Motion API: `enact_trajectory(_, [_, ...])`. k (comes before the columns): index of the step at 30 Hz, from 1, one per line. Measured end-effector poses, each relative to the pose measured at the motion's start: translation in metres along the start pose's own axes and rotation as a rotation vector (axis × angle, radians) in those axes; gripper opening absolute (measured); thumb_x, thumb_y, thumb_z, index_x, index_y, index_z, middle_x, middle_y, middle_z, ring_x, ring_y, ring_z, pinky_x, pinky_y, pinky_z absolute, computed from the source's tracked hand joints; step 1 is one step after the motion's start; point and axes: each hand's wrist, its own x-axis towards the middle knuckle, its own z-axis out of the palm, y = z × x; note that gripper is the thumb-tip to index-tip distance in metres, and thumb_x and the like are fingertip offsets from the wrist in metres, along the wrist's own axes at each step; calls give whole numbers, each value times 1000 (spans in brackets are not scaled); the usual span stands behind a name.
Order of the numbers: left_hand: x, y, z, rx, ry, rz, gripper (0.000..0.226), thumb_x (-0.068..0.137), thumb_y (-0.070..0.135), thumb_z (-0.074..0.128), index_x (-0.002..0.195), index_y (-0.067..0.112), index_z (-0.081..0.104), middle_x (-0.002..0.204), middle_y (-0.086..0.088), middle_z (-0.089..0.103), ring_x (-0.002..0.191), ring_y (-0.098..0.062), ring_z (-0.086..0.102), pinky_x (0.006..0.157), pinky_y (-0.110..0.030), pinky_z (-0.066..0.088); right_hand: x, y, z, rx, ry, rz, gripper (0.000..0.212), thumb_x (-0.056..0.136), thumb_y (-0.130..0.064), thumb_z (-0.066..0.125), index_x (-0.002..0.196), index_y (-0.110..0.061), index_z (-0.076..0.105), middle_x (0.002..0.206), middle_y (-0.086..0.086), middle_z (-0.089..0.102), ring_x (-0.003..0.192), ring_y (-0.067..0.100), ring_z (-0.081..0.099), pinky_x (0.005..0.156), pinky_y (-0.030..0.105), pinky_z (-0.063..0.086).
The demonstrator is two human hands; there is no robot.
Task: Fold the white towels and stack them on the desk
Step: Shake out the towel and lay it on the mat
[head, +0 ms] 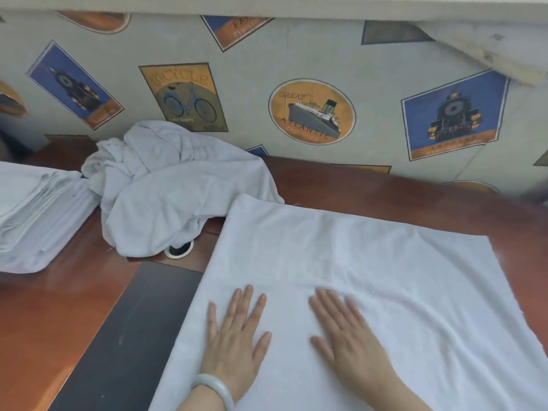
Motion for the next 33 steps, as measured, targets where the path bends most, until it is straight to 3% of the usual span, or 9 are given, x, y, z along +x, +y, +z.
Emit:
enact_trajectory(4, [3,-15,4,21,21,-45,66,99,55,15,152,22,36,161,-3,26,146,-23,30,111,-61,24,28,60,-13,-4,91,436,85,95,-65,-1,150,-13,39,158,4,31,146,18,25,118,41,9])
enact_trajectory(6, [6,-13,7,40,69,-42,63,97,53,26,150,21,39,160,-3,29,145,-22,31,109,-61,25,47,34,-21,-5,132,356,80,100,-58,3,145,-7,45,154,9,38,146,22,26,116,47,13])
enact_trajectory(11, [7,-16,14,60,176,-4,69,81,50,47,145,23,48,155,-2,40,141,-20,36,107,-59,29,66,-22,-7,-23,43,-294,60,102,-52,27,150,-18,39,157,3,35,146,19,28,115,42,20])
enact_trajectory(15, [9,-16,14,69,178,-1,59,93,47,36,147,23,45,157,-3,36,143,-21,35,107,-59,28,107,31,-8,-4,62,155,69,101,-56,11,148,-14,40,155,4,34,142,21,37,119,36,6])
enact_trajectory(17, [7,-15,15,70,141,6,58,97,47,30,148,23,44,158,-3,34,143,-22,35,107,-59,27,116,34,-4,27,22,260,75,98,-58,3,153,-14,28,160,4,23,147,18,21,119,37,-2])
enact_trajectory(20, [11,-13,8,15,145,-17,62,89,49,41,144,22,49,155,-4,39,142,-23,37,106,-57,26,117,6,-6,88,39,274,81,89,-58,-1,156,-15,12,164,4,6,148,13,-7,119,45,-9])
enact_trajectory(24, [45,-4,-4,-8,156,70,56,94,41,36,141,15,53,152,-7,43,142,-25,38,108,-51,25,106,-38,-6,59,117,27,62,99,-46,28,150,-11,38,158,8,31,148,24,24,116,52,12])
enact_trajectory(29, [120,-32,-3,53,53,62,60,95,50,31,149,25,41,157,-1,34,144,-24,34,109,-52,19,105,-23,6,78,33,-137,59,103,-48,21,152,-17,36,160,2,27,148,18,25,118,43,16])
enact_trajectory(33, [130,-49,2,72,55,-2,65,97,58,26,154,29,27,163,1,21,150,-21,19,111,-55,13,134,64,-11,-29,72,226,81,95,-64,-4,154,-19,29,160,1,26,147,12,18,120,30,-2])
